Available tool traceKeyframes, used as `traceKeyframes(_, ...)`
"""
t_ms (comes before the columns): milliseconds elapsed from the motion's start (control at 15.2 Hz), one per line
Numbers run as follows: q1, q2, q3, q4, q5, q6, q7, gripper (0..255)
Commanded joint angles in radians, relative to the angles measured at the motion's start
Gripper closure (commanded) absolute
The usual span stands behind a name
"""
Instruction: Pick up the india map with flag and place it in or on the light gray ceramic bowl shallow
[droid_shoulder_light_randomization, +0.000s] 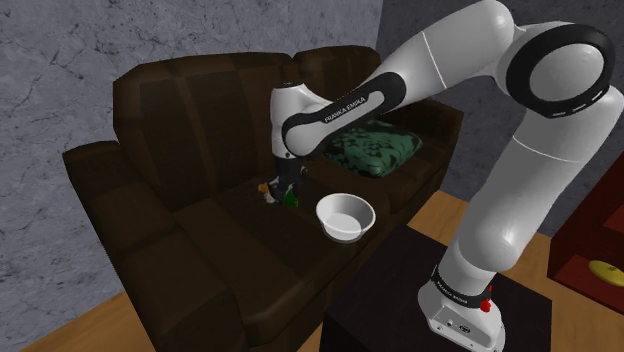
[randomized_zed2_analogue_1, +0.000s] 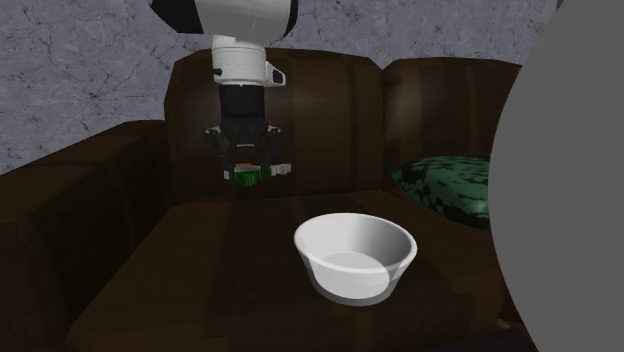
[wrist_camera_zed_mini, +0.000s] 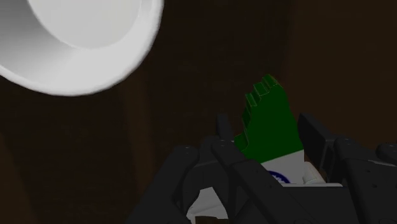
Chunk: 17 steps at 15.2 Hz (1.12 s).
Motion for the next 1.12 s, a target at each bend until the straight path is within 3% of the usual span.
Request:
traceKeyframes(0,-0.011,-0.071,-0.016,-0.082,0.023,0.014,-0.043,255)
traceKeyframes(462,-0.035,-0.317,-0.098,-0.323,0.065,0.009,-0.184,255)
traceKeyframes(858,-0.078,-0.560,-0.200,-0.512,0.038,-0.048,-0.312,255)
traceKeyframes(1056,-0.077,-0.533,-0.198,-0.538,0.039,0.005,-0.312,255)
